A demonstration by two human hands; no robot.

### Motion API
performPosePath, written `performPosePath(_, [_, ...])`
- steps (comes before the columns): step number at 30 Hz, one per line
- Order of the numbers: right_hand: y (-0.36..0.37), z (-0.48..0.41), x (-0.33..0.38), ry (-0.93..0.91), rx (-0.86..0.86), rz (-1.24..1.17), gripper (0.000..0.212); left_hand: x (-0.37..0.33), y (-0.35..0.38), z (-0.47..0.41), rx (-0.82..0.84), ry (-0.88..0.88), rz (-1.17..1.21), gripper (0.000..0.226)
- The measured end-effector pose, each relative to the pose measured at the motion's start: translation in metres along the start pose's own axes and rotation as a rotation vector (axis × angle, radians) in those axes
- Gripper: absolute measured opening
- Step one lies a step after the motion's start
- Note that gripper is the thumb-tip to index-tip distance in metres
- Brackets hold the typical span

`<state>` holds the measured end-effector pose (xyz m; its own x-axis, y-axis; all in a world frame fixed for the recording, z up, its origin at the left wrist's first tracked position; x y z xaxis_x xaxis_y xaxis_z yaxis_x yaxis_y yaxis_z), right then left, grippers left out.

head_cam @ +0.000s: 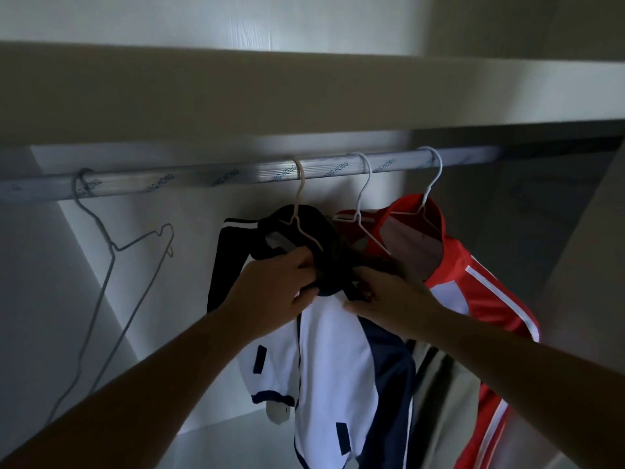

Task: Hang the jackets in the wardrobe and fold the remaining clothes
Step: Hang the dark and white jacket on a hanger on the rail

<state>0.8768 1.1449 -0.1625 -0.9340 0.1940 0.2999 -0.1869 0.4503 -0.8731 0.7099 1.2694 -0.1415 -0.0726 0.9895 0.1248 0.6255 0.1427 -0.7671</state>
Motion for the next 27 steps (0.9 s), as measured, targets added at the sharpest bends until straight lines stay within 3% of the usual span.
performPosePath(3, [0.002, 0.008, 0.006, -0.034, -0.047, 0.034, 0.021, 0.017, 0.002, 0.006, -0.077, -0.391, 0.291, 0.032])
performPosePath(5, [0.003, 0.013, 0.01, -0.057, -0.069, 0.031, 0.02, 0.025, 0.006, 0.009, 0.096, -0.565, 0.428, 0.031])
performPosePath(8, [0.003, 0.019, 0.023, -0.085, -0.093, 0.071, 0.025, 0.011, 0.004, 0.001, 0.229, -0.525, 0.384, 0.026])
performPosePath(12, [0.001, 0.024, 0.039, -0.051, -0.03, 0.137, 0.039, -0.005, -0.005, -0.026, 0.095, -0.485, 0.176, 0.032])
performPosePath(15, [-0.002, 0.029, 0.044, -0.064, -0.033, 0.216, 0.042, 0.003, -0.01, -0.031, -0.076, -0.534, 0.347, 0.039])
performPosePath(19, [0.003, 0.034, 0.048, 0.015, 0.061, 0.103, 0.031, 0.01, -0.003, -0.009, -0.063, -0.616, 0.579, 0.034])
performPosePath(22, [0.012, 0.04, 0.04, 0.026, 0.07, 0.095, 0.025, 0.016, -0.001, 0.01, -0.072, -0.599, 0.458, 0.028])
performPosePath(24, [0.024, 0.046, 0.032, 0.13, 0.206, 0.054, 0.028, 0.018, -0.005, 0.02, -0.147, -0.54, 0.331, 0.017])
performPosePath(27, [0.04, 0.056, 0.029, 0.296, 0.36, 0.075, 0.041, 0.013, -0.004, 0.036, -0.273, -0.579, 0.228, 0.022])
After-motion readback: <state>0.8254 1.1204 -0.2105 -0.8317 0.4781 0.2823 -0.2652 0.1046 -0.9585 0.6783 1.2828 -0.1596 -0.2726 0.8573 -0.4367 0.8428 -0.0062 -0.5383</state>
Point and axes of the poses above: each hand's wrist, its own z-axis away from the middle knuckle, its own y-axis out of the palm, x = y × z, the point moved 2 cm from there along -z, towards the middle knuckle, and after that the axes turned 3 degrees about y, right-handed, at the moved point
